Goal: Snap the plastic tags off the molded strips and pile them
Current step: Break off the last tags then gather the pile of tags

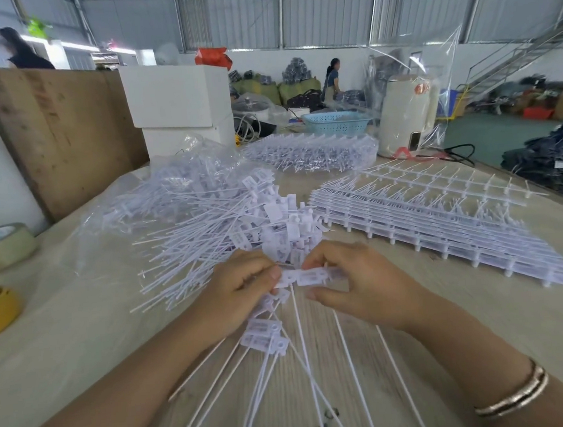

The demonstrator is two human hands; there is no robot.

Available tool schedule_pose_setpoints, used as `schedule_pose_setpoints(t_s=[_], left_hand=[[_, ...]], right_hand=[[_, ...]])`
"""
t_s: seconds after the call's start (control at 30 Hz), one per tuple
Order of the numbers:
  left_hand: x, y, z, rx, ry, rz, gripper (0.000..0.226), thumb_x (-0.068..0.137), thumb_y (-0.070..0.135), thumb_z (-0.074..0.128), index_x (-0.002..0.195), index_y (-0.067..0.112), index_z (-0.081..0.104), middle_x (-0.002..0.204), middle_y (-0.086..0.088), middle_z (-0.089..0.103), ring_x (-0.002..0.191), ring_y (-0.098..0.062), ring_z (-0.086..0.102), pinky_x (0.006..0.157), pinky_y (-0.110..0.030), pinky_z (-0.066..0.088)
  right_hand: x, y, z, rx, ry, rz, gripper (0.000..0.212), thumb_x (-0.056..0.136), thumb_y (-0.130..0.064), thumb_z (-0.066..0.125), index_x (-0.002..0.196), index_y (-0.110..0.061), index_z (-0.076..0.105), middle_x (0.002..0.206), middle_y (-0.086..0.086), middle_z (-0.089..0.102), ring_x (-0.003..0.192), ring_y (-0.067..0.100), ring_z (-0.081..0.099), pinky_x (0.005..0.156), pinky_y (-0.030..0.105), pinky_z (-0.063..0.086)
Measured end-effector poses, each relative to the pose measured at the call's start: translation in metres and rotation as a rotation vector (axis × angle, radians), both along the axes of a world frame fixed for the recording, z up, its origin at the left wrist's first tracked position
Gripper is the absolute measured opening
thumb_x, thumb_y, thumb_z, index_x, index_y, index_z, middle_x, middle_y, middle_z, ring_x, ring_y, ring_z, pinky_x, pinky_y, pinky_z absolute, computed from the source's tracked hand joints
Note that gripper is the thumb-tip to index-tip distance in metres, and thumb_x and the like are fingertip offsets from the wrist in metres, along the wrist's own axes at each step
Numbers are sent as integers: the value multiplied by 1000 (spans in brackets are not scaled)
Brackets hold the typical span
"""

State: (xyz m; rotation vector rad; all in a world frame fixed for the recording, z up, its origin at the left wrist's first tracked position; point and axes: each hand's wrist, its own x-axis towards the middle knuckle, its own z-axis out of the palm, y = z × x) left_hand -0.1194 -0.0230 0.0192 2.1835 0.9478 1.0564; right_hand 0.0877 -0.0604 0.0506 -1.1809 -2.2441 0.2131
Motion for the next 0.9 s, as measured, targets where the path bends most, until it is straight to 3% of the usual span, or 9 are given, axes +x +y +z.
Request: schedule_pose_setpoints(t_s=[0.07, 0.2, 0.3, 0.43, 0.57, 0.63, 0.7, 0.83, 0.9], left_hand=[[2, -1, -1, 30, 41, 4, 33, 82, 50, 46, 70, 25, 63, 68, 11, 58, 78, -4, 50, 76, -22, 37], [2, 0, 0, 108, 96, 19, 46, 81, 54, 44, 78, 15, 68, 73, 9, 61, 80, -4, 50, 76, -23, 37], [-1, 1, 0, 136, 111, 24, 44, 82, 53, 44, 81, 16, 67, 75, 10, 61, 83, -9, 51, 82, -34, 39], [-1, -1, 0, 202, 165, 37, 40, 83, 51, 45, 82, 17, 66, 78, 9, 62, 89, -6, 49, 84, -49, 39], [-2, -2, 3, 123, 106, 40, 41, 81, 51, 47, 82, 16, 66, 80, 7, 61, 89, -8, 51, 86, -38, 40], [-8, -1, 4, 21, 5, 33, 29, 81, 46, 53, 81, 19, 64, 83, 6, 59, 87, -7, 53, 82, -26, 40], [-13, -1, 4, -34, -22, 56, 21, 81, 43, 54, 79, 23, 62, 85, 2, 59, 89, -7, 52, 81, -25, 38], [-6, 2, 1, 208, 293, 169, 52, 77, 63, 42, 79, 18, 67, 85, 10, 59, 88, -10, 49, 83, -32, 35], [-3, 2, 2, 286, 369, 210, 53, 76, 67, 48, 82, 18, 68, 90, 13, 55, 87, -10, 48, 81, -33, 37]], right_hand=[[-4, 1, -4, 18, -23, -35, 21, 82, -31, 70, 96, -16, 65, 90, -6, 68, 77, 10, 60, 70, 33, 48], [-5, 1, -4, -6, -15, -62, 27, 86, -37, 63, 104, -18, 68, 95, -4, 70, 84, 12, 63, 75, 37, 50], [-6, 0, -5, -27, -10, -43, 26, 89, -36, 59, 107, -18, 69, 96, -5, 72, 86, 10, 65, 77, 34, 50], [-5, 2, -9, -61, 30, -30, 17, 94, -26, 55, 91, -16, 69, 76, -5, 68, 70, 16, 62, 70, 38, 49], [2, 6, -6, -124, 145, -36, 13, 92, -28, 57, 82, -26, 65, 73, -6, 67, 66, 16, 62, 64, 29, 49], [19, 9, -1, -116, 255, -115, 14, 90, -29, 55, 77, -31, 58, 74, -3, 67, 64, 11, 63, 66, 26, 49], [38, 10, 1, -103, 363, -180, 15, 89, -21, 59, 78, -31, 57, 74, -6, 65, 62, 5, 59, 66, 21, 46], [30, 8, -3, -86, 208, -141, 12, 79, -35, 67, 84, -39, 57, 82, -17, 62, 75, -2, 56, 66, 13, 44], [15, 7, -6, -66, 112, -64, 14, 79, -37, 67, 90, -36, 58, 85, -23, 58, 83, -4, 55, 68, 13, 44]])
